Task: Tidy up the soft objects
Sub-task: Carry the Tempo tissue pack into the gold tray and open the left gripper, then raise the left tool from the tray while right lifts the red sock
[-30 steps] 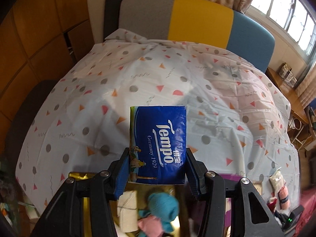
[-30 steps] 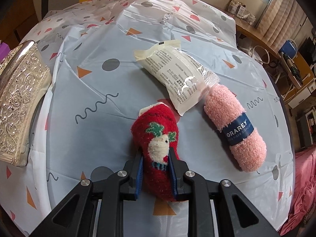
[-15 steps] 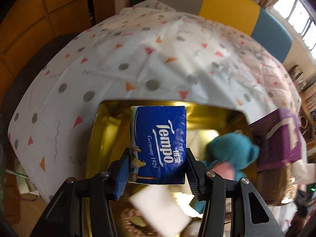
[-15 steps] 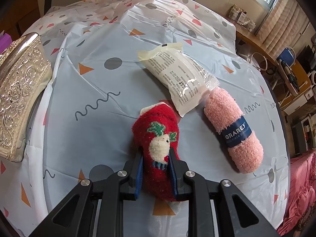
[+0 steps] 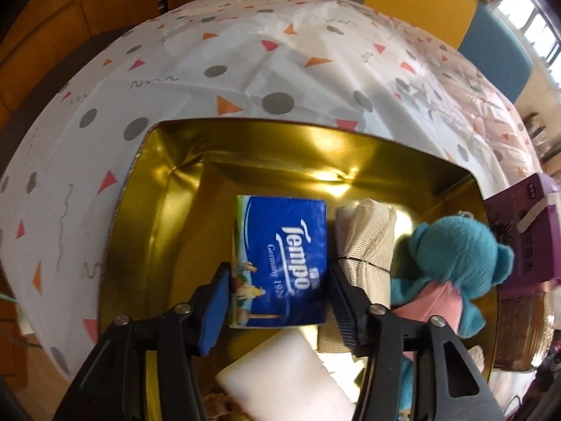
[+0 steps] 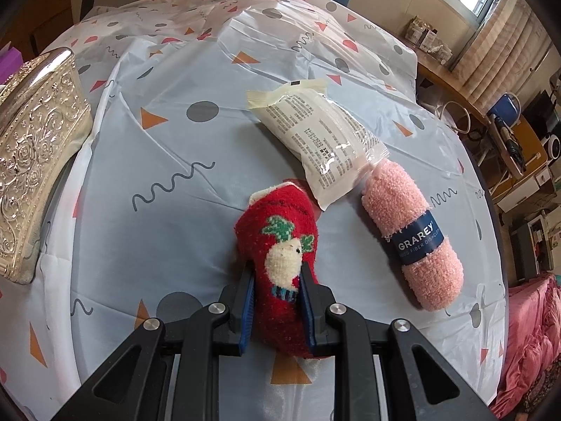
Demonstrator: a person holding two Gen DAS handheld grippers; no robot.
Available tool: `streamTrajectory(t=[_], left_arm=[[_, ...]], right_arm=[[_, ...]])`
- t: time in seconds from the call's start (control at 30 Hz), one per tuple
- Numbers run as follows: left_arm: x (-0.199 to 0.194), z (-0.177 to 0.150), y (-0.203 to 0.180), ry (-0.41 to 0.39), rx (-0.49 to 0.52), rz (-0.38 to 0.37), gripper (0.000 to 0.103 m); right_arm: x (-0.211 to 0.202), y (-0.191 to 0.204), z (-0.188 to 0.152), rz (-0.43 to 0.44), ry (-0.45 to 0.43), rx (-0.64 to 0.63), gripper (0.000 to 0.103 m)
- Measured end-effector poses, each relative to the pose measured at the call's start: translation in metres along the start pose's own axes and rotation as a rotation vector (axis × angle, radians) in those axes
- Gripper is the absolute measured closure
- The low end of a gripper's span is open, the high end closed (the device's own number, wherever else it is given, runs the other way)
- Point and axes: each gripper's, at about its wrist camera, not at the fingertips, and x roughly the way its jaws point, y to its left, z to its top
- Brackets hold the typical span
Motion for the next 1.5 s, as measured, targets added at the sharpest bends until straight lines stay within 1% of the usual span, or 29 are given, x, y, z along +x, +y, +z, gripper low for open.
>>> streamTrajectory(t=[0.13, 0.2, 0.27, 0.4, 0.6, 0.7, 0.97, 1.17, 1.27, 1.4, 1.5], left_arm=[[-0.005, -0.004, 0.0, -0.019, -0.004, -0.013, 0.027], [-0.012, -0.009, 0.001, -0.038, -0.005, 0.003, 0.027], [-0.018, -0.014, 0.001, -0.07, -0.005, 0.035, 0.026], [-0.038, -0.032, 0.002, -0.131, -0.006, 0.079, 0.025], [-0.066, -0.065, -0.004, -0.236, 0.036, 0.122, 0.023], [-0.075, -0.079, -0.009, -0.273, 0.062, 0.143, 0.021], [-0.093, -0.109, -0.016, -0.322, 0.108, 0.152, 0.018], [-0.101, -0.121, -0.018, -0.336, 0.118, 0.123, 0.018], [-0.104, -0.125, -0.018, -0.351, 0.127, 0.112, 0.018], [-0.108, -0.128, -0.016, -0.359, 0.131, 0.101, 0.018], [-0.11, -0.132, -0.013, -0.367, 0.128, 0.095, 0.018]], right_arm=[[0.0, -0.001, 0.0, 0.002, -0.004, -0.003, 0.081], [0.0, 0.0, 0.0, 0.001, -0.005, -0.006, 0.081], [0.0, -0.001, 0.0, 0.0, -0.005, -0.006, 0.081], [0.0, 0.0, 0.0, -0.002, -0.005, -0.007, 0.081], [0.001, -0.001, 0.001, 0.0, -0.005, 0.0, 0.081], [0.001, -0.003, 0.001, 0.009, -0.003, 0.012, 0.081], [0.004, -0.008, 0.004, 0.023, -0.004, 0.052, 0.082], [0.007, -0.011, 0.007, 0.027, 0.011, 0.088, 0.082], [0.008, -0.013, 0.014, 0.025, 0.036, 0.132, 0.083], [0.011, -0.017, 0.027, 0.057, 0.065, 0.205, 0.086], [0.01, -0.017, 0.041, 0.066, 0.075, 0.23, 0.087]])
